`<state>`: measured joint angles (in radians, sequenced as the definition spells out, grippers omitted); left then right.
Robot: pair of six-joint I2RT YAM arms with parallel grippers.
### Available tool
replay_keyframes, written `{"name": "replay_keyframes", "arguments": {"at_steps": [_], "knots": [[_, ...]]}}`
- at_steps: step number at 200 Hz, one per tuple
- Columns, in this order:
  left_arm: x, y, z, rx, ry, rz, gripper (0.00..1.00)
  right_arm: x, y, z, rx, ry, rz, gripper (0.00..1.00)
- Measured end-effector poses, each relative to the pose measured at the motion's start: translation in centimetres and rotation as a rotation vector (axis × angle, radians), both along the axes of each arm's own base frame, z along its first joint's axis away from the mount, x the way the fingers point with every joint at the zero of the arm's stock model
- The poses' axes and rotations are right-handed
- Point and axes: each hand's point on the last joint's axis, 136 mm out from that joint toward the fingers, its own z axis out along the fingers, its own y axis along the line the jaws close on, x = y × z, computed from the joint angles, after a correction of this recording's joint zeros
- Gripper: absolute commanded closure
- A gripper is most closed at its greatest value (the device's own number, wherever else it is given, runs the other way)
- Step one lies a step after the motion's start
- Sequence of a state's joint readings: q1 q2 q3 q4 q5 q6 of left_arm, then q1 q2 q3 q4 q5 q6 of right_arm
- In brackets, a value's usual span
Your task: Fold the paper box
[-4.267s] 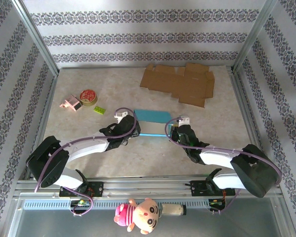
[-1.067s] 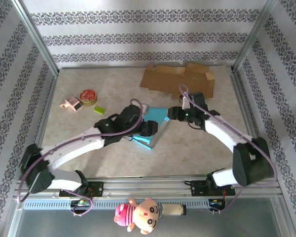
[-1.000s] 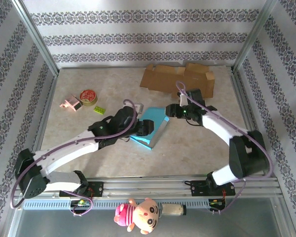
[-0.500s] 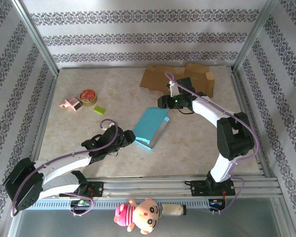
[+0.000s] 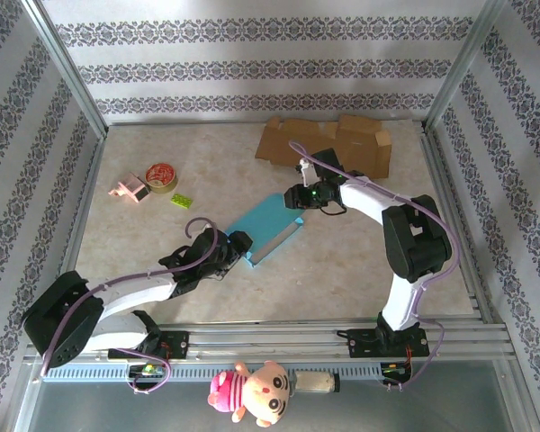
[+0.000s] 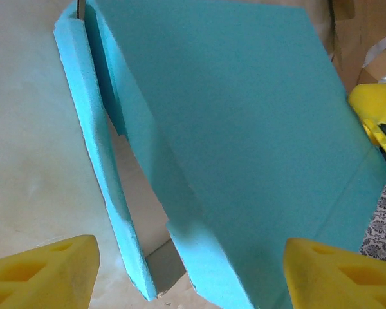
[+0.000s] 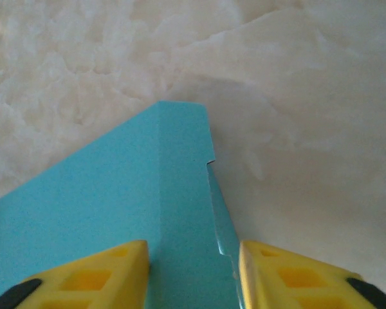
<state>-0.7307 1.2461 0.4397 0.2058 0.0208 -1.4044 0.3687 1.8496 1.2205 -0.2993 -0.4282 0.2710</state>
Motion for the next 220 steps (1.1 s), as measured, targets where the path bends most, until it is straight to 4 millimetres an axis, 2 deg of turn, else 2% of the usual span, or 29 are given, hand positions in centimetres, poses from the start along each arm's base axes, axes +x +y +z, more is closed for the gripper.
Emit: {"name": "replay_keyframes", "arguments": {"at_steps": [32, 58, 94, 135, 157, 183, 207, 220], "knots": [[0.2, 0.3, -0.1, -0.003, 0.006, 0.016, 0.25, -0.4, 0.8, 0.0, 0.018, 0.035, -0.032, 0.57], [0.9, 1.5, 0.2, 0.016, -0.009, 0.05, 0.24, -0.8, 1.1, -0.2, 0.05, 0.086, -0.102, 0.57], [2.0, 3.5, 0.5, 0.043, -0.029, 0.092, 0.23, -2.4, 0.9, -0.6, 0.086, 0.146, -0.174, 0.57], [2.3, 5.6, -0.4, 0.118, -0.005, 0.083, 0.23, -3.3, 1.7, 2.4, 0.152, 0.128, -0.175, 0.5], [2.8, 6.4, -0.1, 0.161, -0.006, 0.066, 0.22, -3.9, 1.8, 4.5, 0.178, 0.087, -0.16, 0.48], [3.6, 7.4, 0.7, 0.212, -0.023, 0.056, 0.22, -4.6, 1.2, 6.7, 0.178, 0.022, -0.136, 0.39], [4.1, 7.9, 1.3, 0.243, -0.037, 0.043, 0.22, -3.9, -0.5, 8.4, 0.136, -0.094, -0.13, 0.24], [4.2, 7.9, 1.4, 0.252, -0.043, 0.028, 0.22, -3.2, -1.6, 8.7, 0.114, -0.132, -0.133, 0.15]]}}
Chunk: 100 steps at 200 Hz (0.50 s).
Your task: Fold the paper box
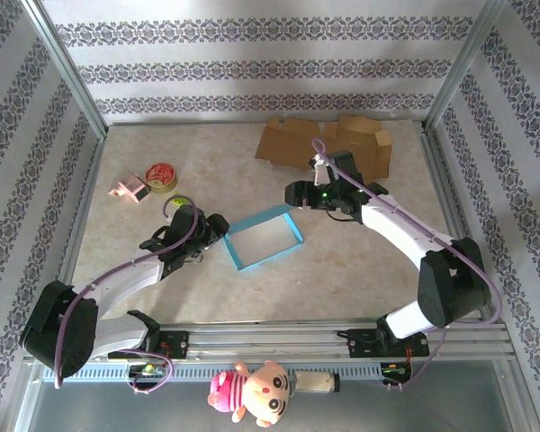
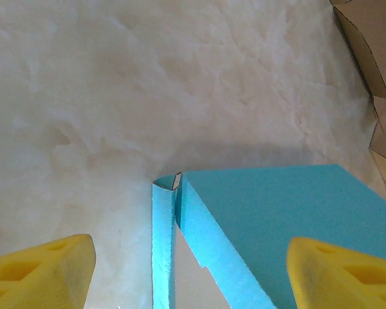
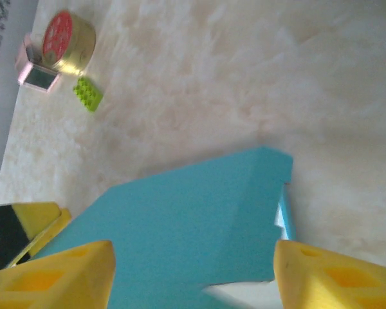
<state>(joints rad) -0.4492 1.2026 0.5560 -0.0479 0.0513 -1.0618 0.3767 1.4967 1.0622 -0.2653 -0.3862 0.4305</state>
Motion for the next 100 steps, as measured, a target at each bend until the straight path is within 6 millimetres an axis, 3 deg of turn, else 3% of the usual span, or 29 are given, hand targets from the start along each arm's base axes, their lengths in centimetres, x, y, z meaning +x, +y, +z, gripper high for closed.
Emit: {"name": "replay_keyframes", "arguments": {"at_steps": [14, 42, 74, 100], "knots": [[0.0, -0.4, 0.0, 0.0, 0.005, -0.026, 0.22, 0.7, -0.9, -0.4, -0.022, -0.008, 0.008, 0.11], [-0.3, -1.2, -0.2, -0.019, 0.026, -0.07, 0.21, 2.3, -1.1, -2.0, -0.026, 0.041, 0.03, 0.17], [-0.3, -2.2, 0.2, -0.073, 0.02, -0.099, 0.2, 1.8, 0.6, -4.3, 0.032, 0.158, 0.066, 0.22], [0.0, -2.8, 0.8, -0.111, 0.0, -0.109, 0.2, 1.3, 2.3, -4.9, 0.124, 0.255, 0.034, 0.29]]}}
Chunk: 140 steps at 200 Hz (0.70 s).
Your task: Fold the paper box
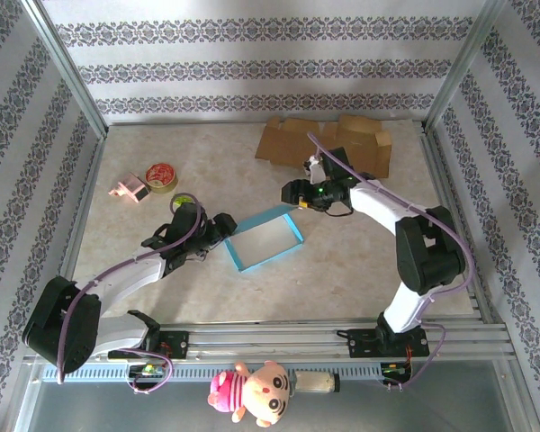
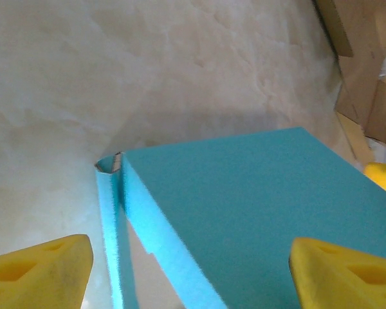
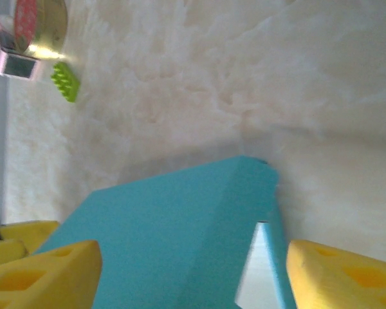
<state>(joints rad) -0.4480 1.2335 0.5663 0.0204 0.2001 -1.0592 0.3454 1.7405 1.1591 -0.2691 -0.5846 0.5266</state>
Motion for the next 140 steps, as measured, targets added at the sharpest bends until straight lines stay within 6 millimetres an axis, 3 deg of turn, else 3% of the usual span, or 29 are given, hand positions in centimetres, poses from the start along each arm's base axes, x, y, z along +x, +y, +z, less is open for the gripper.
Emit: {"name": "replay_keyframes", "arguments": {"at_steps": [26, 48, 94, 121, 140], "knots": [[0.7, -0.4, -0.4, -0.025, 0.001, 0.002, 0.2, -0.4, 1.6, 0.2, 0.08, 0.054, -0.05, 0.38], [1.3, -0.5, -1.4, -0.024, 0.028, 0.009, 0.2, -1.9, 2.6, 0.0, 0.084, 0.084, -0.067, 0.42], [2.9, 0.0, -2.0, -0.02, 0.038, 0.037, 0.2, -4.5, 2.4, 0.6, 0.085, 0.082, -0.087, 0.37], [3.3, 0.5, -1.9, -0.024, 0.036, 0.048, 0.2, -5.2, 2.2, 0.4, 0.078, 0.09, -0.082, 0.37], [3.5, 0.3, -1.6, -0.023, 0.027, 0.034, 0.2, -5.2, 1.9, 0.2, 0.069, 0.087, -0.077, 0.31]]}}
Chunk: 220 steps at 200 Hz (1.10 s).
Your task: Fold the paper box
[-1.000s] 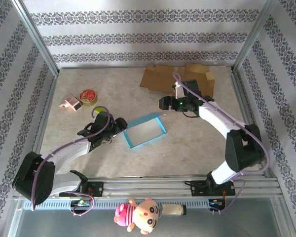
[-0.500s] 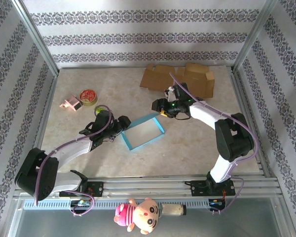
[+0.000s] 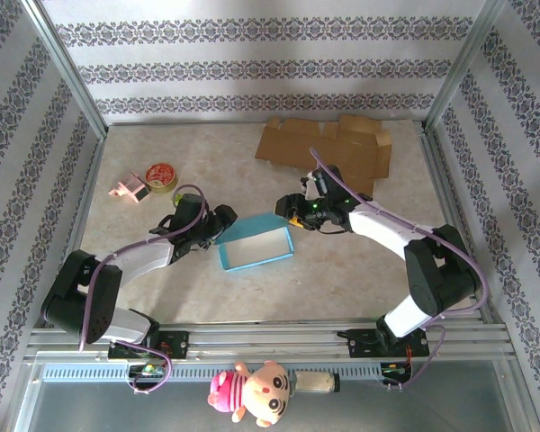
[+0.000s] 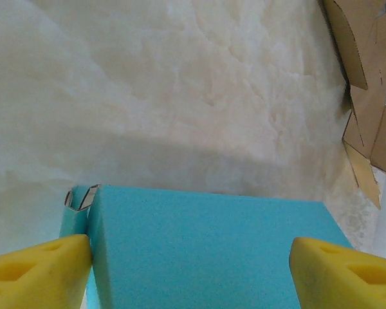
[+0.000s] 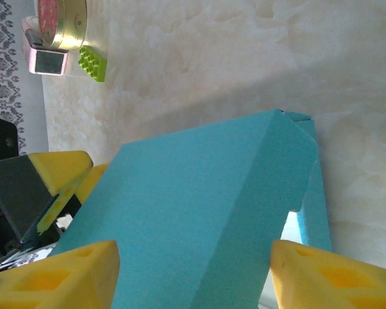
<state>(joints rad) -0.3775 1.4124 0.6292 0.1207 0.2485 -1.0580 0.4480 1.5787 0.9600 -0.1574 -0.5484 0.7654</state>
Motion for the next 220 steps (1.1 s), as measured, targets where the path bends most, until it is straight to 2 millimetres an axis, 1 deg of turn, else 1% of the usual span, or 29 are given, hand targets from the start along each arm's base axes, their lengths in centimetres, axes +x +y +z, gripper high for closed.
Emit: {"name": "replay_keyframes", "arguments": {"at_steps": [17, 32, 44, 57, 71, 84, 95, 109, 122, 131, 141, 147, 160, 168, 178, 194, 208, 220], "knots": [[0.3, -0.3, 0.6, 0.007, -0.018, -0.026, 0.19, 0.1, -0.7, -0.2, -0.044, -0.028, 0.032, 0.23], [0.7, -0.5, 1.3, 0.02, -0.036, -0.043, 0.18, 0.7, -1.9, 0.0, -0.107, -0.098, 0.052, 0.22], [0.9, -0.5, 1.9, 0.032, -0.05, -0.056, 0.18, 1.4, -3.4, 0.5, -0.151, -0.161, 0.048, 0.22], [0.8, -0.5, 2.6, 0.044, -0.064, -0.069, 0.18, 2.8, -5.8, 2.1, -0.179, -0.248, 0.011, 0.22], [0.6, -0.1, 3.3, 0.062, -0.077, -0.076, 0.17, 3.8, -8.9, 4.6, -0.197, -0.362, -0.047, 0.23], [0.3, 0.6, 4.1, 0.091, -0.098, -0.071, 0.17, 3.7, -11.4, 6.8, -0.217, -0.475, -0.084, 0.24], [-0.2, 1.4, 5.2, 0.124, -0.126, -0.066, 0.16, 2.7, -12.4, 8.5, -0.241, -0.589, -0.069, 0.24], [-0.9, 2.6, 7.0, 0.173, -0.168, -0.054, 0.16, 0.6, -12.0, 9.7, -0.268, -0.728, 0.003, 0.24], [-1.8, 3.6, 9.2, 0.215, -0.222, -0.051, 0.17, -1.7, -10.8, 9.7, -0.294, -0.837, 0.108, 0.23], [-2.5, 4.1, 10.6, 0.239, -0.26, -0.056, 0.17, -3.4, -9.6, 9.1, -0.312, -0.897, 0.194, 0.2], [-3.3, 4.4, 12.1, 0.263, -0.302, -0.074, 0.17, -5.4, -7.9, 8.0, -0.328, -0.952, 0.313, 0.17], [-3.9, 4.5, 12.9, 0.279, -0.321, -0.087, 0.17, -6.2, -7.1, 7.3, -0.345, -0.975, 0.371, 0.14], [-5.3, 4.5, 13.9, 0.313, -0.351, -0.131, 0.17, -7.5, -5.6, 5.6, -0.388, -1.007, 0.495, 0.14], [-6.0, 4.4, 14.1, 0.332, -0.358, -0.163, 0.17, -7.7, -5.2, 4.6, -0.42, -1.007, 0.546, 0.15], [-6.7, 4.2, 14.1, 0.359, -0.353, -0.2, 0.17, -7.4, -5.1, 3.3, -0.465, -0.988, 0.59, 0.19], [-7.5, 3.9, 13.4, 0.402, -0.327, -0.263, 0.17, -6.2, -5.1, 1.2, -0.536, -0.935, 0.636, 0.27], [-7.9, 3.6, 12.6, 0.439, -0.292, -0.312, 0.17, -5.0, -4.8, 0.4, -0.577, -0.908, 0.657, 0.33], [-8.1, 3.4, 11.9, 0.464, -0.266, -0.349, 0.17, -4.0, -4.5, 0.1, -0.596, -0.899, 0.663, 0.39]]}}
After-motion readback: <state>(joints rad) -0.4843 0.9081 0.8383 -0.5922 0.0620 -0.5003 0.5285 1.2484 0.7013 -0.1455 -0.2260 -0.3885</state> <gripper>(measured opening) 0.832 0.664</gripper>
